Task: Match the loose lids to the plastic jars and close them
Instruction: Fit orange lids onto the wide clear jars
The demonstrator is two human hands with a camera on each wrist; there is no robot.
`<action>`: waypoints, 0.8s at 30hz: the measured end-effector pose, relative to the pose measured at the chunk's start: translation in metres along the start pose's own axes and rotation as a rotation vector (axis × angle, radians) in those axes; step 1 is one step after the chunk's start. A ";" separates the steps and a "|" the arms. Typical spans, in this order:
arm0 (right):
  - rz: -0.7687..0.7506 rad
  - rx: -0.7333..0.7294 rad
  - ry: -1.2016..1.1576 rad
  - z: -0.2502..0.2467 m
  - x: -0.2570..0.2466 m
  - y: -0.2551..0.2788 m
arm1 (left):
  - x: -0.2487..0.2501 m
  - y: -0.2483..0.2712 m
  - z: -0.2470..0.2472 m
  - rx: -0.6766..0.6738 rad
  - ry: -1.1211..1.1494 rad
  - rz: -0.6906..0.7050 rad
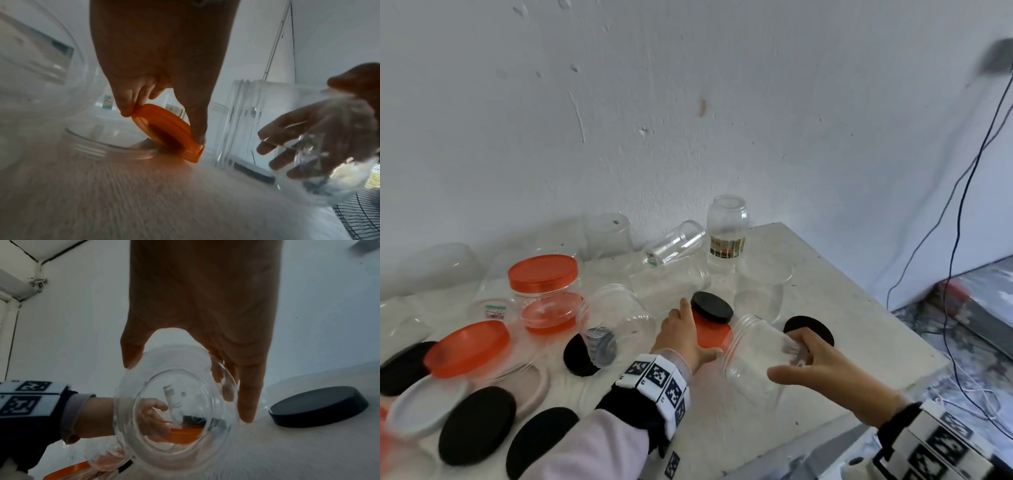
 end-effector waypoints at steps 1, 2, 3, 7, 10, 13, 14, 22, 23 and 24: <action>0.003 -0.010 -0.014 0.002 -0.001 -0.001 | -0.001 0.002 -0.005 0.020 -0.006 0.002; 0.007 -0.018 -0.034 0.004 0.000 -0.002 | -0.001 0.003 -0.009 0.038 -0.013 0.002; 0.010 -0.028 -0.052 0.005 0.000 -0.002 | -0.001 0.005 -0.013 0.054 -0.016 -0.002; 0.038 -0.095 -0.027 0.013 0.002 -0.002 | -0.006 0.012 -0.029 0.099 0.020 -0.046; 0.033 -0.082 0.024 0.016 0.000 -0.001 | -0.008 0.017 -0.040 0.124 0.091 -0.067; 0.032 -0.074 0.019 0.023 0.000 -0.003 | -0.014 0.022 -0.048 0.114 0.215 -0.107; 0.029 -0.070 0.013 0.025 0.000 -0.005 | -0.016 0.024 -0.050 0.110 0.264 -0.122; -0.013 -0.150 0.016 0.061 -0.014 -0.021 | -0.031 0.039 -0.063 0.119 0.524 -0.123; -0.015 -0.165 0.023 0.066 -0.016 -0.022 | -0.033 0.042 -0.063 0.120 0.529 -0.115; -0.014 -0.184 0.032 0.071 -0.016 -0.023 | -0.034 0.044 -0.063 0.119 0.527 -0.108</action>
Point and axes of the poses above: each hand's wrist, its own y-axis away from the middle knuckle, its own z-axis out of the palm, x = y × z, the point moved 9 cm from there along -y, towards the middle knuckle, and after that the axes turned 1 degree about -y, right-handed, at the moved point
